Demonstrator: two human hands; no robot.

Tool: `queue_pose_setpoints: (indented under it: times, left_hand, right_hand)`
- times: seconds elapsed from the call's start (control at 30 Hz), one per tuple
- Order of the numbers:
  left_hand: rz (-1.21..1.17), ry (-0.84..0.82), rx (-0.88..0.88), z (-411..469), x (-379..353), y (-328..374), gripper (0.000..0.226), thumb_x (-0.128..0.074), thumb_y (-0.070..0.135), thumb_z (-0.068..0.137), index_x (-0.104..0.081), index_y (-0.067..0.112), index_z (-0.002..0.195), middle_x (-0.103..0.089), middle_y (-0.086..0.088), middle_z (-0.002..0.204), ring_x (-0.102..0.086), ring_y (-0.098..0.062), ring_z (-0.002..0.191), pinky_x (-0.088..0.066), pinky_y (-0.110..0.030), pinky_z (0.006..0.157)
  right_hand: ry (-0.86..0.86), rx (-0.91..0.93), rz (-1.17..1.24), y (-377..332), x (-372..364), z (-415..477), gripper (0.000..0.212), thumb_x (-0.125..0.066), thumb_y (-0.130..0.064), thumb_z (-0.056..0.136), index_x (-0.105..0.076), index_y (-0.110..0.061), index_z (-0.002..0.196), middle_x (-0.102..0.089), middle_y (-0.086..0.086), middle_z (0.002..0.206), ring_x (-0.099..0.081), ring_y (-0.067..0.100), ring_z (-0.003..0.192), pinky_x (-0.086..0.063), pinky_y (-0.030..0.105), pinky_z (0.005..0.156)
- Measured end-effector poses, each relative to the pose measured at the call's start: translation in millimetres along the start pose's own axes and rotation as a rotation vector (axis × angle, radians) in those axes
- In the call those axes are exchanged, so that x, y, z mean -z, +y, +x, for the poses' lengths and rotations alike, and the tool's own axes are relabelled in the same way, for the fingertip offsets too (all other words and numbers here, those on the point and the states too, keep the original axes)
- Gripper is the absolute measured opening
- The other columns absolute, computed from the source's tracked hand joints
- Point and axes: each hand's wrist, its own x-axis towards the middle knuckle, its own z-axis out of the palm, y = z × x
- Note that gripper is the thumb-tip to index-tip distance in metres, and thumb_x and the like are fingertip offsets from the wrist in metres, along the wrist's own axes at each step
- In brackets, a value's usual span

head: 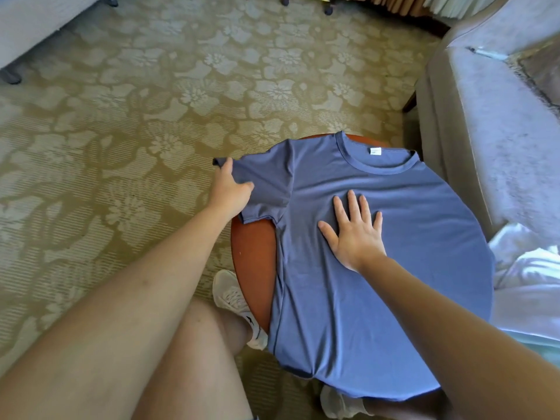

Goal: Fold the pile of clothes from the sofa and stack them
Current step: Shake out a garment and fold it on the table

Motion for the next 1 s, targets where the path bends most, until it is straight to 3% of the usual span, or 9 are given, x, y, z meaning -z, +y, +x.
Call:
queue_pose_setpoints:
  times: [0.17,0.3,0.4,0.43,0.5,0.57,0.67,0.77,1.0]
  left_hand:
    - [0.120,0.004,0.120,19,40,6,0.088,-0.063,0.007,0.091,-0.006,0.019,0.156,-0.016,-0.004,0.161,-0.046,-0.027,0.127,-0.042,-0.034,0.084]
    - [0.230,-0.049,0.173,21,60,20,0.092,-0.064,0.005,0.089,-0.003,0.019,0.156,-0.024,-0.006,0.157,-0.042,-0.033,0.130,-0.046,-0.044,0.094]
    - [0.444,-0.075,0.081,8,59,46,0.092,-0.058,0.002,0.090,0.006,0.017,0.155,-0.041,-0.011,0.143,-0.056,-0.032,0.101,-0.046,-0.037,0.065]
    - [0.559,-0.068,0.030,3,56,57,0.091,-0.054,0.002,0.091,0.009,0.016,0.155,-0.031,-0.012,0.152,-0.057,-0.034,0.103,-0.044,-0.035,0.061]
    - [0.726,-0.060,-0.087,-9,45,75,0.088,-0.051,0.005,0.093,0.012,0.015,0.154,0.007,-0.009,0.162,-0.048,-0.036,0.124,-0.045,-0.036,0.074]
    - [0.775,-0.130,-0.193,-19,26,90,0.091,-0.052,0.005,0.093,0.015,0.016,0.153,0.019,-0.006,0.161,-0.042,-0.036,0.131,-0.044,-0.036,0.084]
    - [0.541,-0.273,-0.317,-38,-1,107,0.107,-0.066,0.020,0.090,0.022,0.024,0.151,0.013,-0.003,0.162,-0.023,-0.029,0.145,-0.035,-0.036,0.105]
    - [0.197,-0.091,-0.289,-53,-29,105,0.098,-0.060,0.039,0.093,0.015,0.020,0.153,-0.002,-0.004,0.163,-0.015,-0.022,0.148,-0.020,-0.036,0.116]
    - [1.013,-0.207,-0.299,-74,-87,7,0.081,-0.018,0.069,0.094,0.004,0.021,0.155,0.015,-0.008,0.162,0.015,-0.032,0.148,0.004,-0.050,0.119]
  right_hand:
    - [-0.081,0.042,0.023,-29,13,14,0.082,-0.019,-0.073,0.090,0.004,-0.027,0.155,0.016,0.002,0.162,0.017,0.026,0.148,0.002,0.057,0.117]
    - [-0.185,0.090,0.118,-30,39,11,0.090,-0.032,-0.078,0.085,0.000,-0.032,0.155,0.015,-0.001,0.162,0.015,0.022,0.148,0.003,0.054,0.119]
    - [-0.027,0.073,0.117,-7,32,-16,0.087,-0.034,-0.075,0.087,-0.003,-0.030,0.155,0.013,-0.001,0.162,0.013,0.023,0.148,0.001,0.054,0.119]
    - [0.005,0.054,0.097,4,27,-26,0.086,-0.034,-0.074,0.087,-0.003,-0.030,0.155,0.013,0.000,0.162,0.014,0.023,0.148,0.001,0.054,0.119]
    - [0.020,-0.004,0.069,24,17,-43,0.085,-0.031,-0.074,0.088,-0.003,-0.029,0.155,0.015,0.000,0.161,0.015,0.023,0.148,0.001,0.054,0.119]
    - [-0.001,-0.062,0.070,38,7,-55,0.084,-0.028,-0.074,0.088,-0.003,-0.030,0.155,0.016,0.000,0.161,0.016,0.023,0.148,0.001,0.053,0.119]
    - [-0.012,-0.109,0.076,46,-9,-70,0.082,-0.016,-0.074,0.087,-0.002,-0.031,0.155,0.013,0.000,0.162,0.015,0.021,0.148,0.002,0.052,0.119]
    - [0.013,-0.109,0.061,48,-16,-74,0.080,-0.014,-0.073,0.089,0.000,-0.031,0.155,0.013,0.000,0.162,0.016,0.021,0.148,0.003,0.052,0.119]
    - [0.006,-0.135,0.074,46,-21,-75,0.090,0.004,-0.079,0.078,0.004,-0.031,0.154,0.016,0.000,0.161,0.018,0.023,0.148,0.005,0.054,0.118]
